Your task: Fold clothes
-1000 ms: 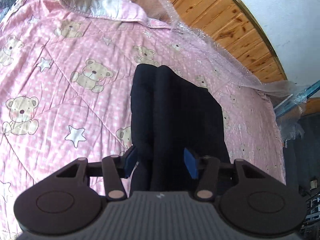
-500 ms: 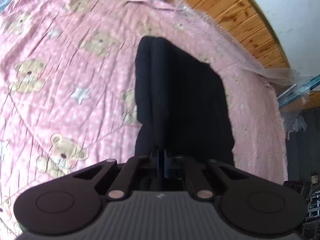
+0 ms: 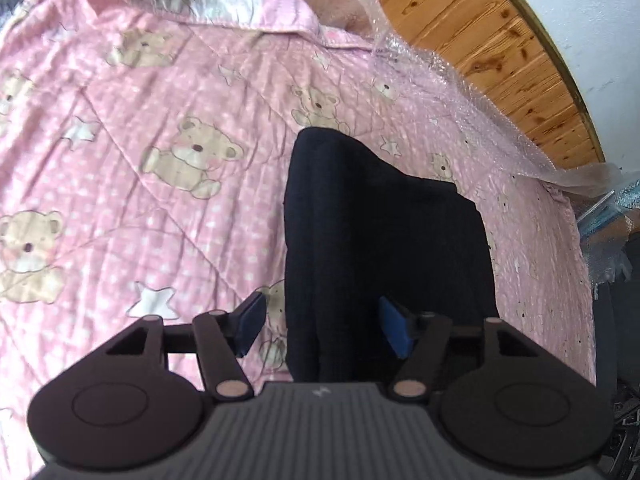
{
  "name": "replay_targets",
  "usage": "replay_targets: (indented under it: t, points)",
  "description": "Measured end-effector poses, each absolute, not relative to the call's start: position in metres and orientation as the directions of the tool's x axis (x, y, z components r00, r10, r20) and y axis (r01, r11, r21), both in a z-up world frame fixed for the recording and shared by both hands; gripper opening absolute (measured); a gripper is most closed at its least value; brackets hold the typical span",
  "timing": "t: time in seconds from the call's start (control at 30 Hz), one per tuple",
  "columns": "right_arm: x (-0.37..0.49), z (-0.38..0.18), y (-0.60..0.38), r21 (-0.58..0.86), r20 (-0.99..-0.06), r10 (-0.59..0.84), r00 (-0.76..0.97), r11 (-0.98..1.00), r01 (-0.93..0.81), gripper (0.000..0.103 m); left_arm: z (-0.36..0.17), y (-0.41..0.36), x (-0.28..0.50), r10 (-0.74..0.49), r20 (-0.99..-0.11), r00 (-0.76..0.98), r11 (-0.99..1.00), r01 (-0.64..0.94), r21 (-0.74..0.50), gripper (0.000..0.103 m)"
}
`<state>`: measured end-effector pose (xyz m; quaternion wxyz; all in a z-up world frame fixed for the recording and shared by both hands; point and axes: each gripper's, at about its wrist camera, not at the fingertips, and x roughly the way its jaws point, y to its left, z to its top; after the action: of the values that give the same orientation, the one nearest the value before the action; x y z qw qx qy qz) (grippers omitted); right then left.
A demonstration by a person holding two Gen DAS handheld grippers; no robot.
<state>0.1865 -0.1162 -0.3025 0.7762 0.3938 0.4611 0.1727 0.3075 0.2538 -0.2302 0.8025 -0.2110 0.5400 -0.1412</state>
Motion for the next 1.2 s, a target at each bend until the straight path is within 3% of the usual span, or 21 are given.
replay_targets:
  t: [0.03, 0.07, 0.1, 0.13, 0.2, 0.33, 0.4, 0.5, 0.6, 0.67, 0.73, 0.87, 0.93, 1.07, 1.1, 1.13, 1.2]
  points:
    - [0.188, -0.304, -0.114, 0.778, -0.574, 0.643, 0.507, 0.621, 0.092, 0.041, -0.231, 0.252, 0.309, -0.459, -0.8, 0.387, 0.871, 0.02, -0.491, 0.052]
    - [0.19, -0.305, -0.108, 0.765, -0.592, 0.646, 0.482, 0.639, 0.083, 0.024, -0.231, 0.252, 0.309, -0.467, -0.795, 0.387, 0.865, 0.015, -0.501, 0.034]
    - [0.192, -0.306, -0.102, 0.752, -0.608, 0.648, 0.458, 0.655, 0.073, 0.014, -0.231, 0.253, 0.31, -0.478, -0.791, 0.383, 0.856, 0.001, -0.517, 0.029]
    - [0.195, -0.303, -0.099, 0.743, -0.619, 0.649, 0.442, 0.666, 0.064, 0.012, -0.227, 0.253, 0.308, -0.478, -0.789, 0.386, 0.852, -0.017, -0.524, 0.022]
    - [0.205, -0.292, -0.099, 0.722, -0.642, 0.65, 0.406, 0.691, 0.035, 0.01, -0.218, 0.252, 0.303, -0.47, -0.787, 0.399, 0.845, -0.055, -0.532, 0.019]
    - [0.242, -0.232, -0.142, 0.662, -0.663, 0.676, 0.32, 0.73, -0.171, 0.008, -0.183, 0.225, 0.27, -0.483, -0.764, 0.428, 0.802, -0.133, -0.582, 0.017]
    - [0.267, -0.201, -0.18, 0.579, -0.719, 0.647, 0.255, 0.76, -0.295, 0.008, -0.176, 0.195, 0.243, -0.473, -0.778, 0.413, 0.79, -0.191, -0.582, 0.017]
    - [0.305, -0.179, -0.235, 0.427, -0.836, 0.524, 0.163, 0.808, -0.405, 0.01, -0.199, 0.14, 0.213, -0.479, -0.804, 0.351, 0.769, -0.273, -0.577, 0.026]
    - [0.333, -0.197, -0.276, 0.312, -0.908, 0.377, 0.182, 0.9, -0.304, 0.037, -0.221, 0.121, 0.189, -0.442, -0.827, 0.347, 0.803, -0.257, -0.537, 0.027]
    - [0.33, -0.2, -0.288, 0.199, -0.926, 0.248, 0.286, 0.961, -0.192, 0.037, -0.226, 0.119, 0.171, -0.412, -0.84, 0.354, 0.834, -0.226, -0.504, 0.026]
    - [0.302, -0.181, -0.29, 0.111, -0.878, 0.119, 0.464, 0.993, -0.046, 0.037, -0.209, 0.136, 0.161, -0.427, -0.803, 0.416, 0.835, -0.159, -0.526, 0.025]
    - [0.218, -0.158, -0.247, 0.337, -0.698, 0.248, 0.672, 0.941, 0.003, 0.037, -0.185, 0.15, 0.184, -0.491, -0.718, 0.494, 0.826, 0.004, -0.563, 0.025]
    - [0.193, -0.175, -0.204, 0.374, -0.683, 0.289, 0.671, 0.927, -0.018, 0.033, -0.196, 0.144, 0.205, -0.502, -0.719, 0.48, 0.838, 0.065, -0.542, 0.025]
    - [0.151, -0.241, -0.17, 0.309, -0.784, 0.184, 0.592, 0.944, 0.116, 0.033, -0.237, 0.141, 0.237, -0.382, -0.822, 0.423, 0.921, 0.097, -0.378, 0.022]
    - [0.139, -0.254, -0.173, 0.26, -0.814, 0.117, 0.569, 0.949, 0.177, 0.031, -0.24, 0.145, 0.237, -0.371, -0.828, 0.42, 0.926, 0.104, -0.362, 0.017]
    - [0.124, -0.263, -0.178, 0.233, -0.819, 0.069, 0.57, 0.947, 0.22, 0.023, -0.239, 0.15, 0.237, -0.374, -0.825, 0.424, 0.926, 0.116, -0.36, 0.014]
    - [0.099, -0.263, -0.193, 0.27, -0.813, 0.047, 0.581, 0.914, 0.304, 0.024, -0.234, 0.16, 0.234, -0.377, -0.82, 0.432, 0.924, 0.119, -0.362, 0.016]
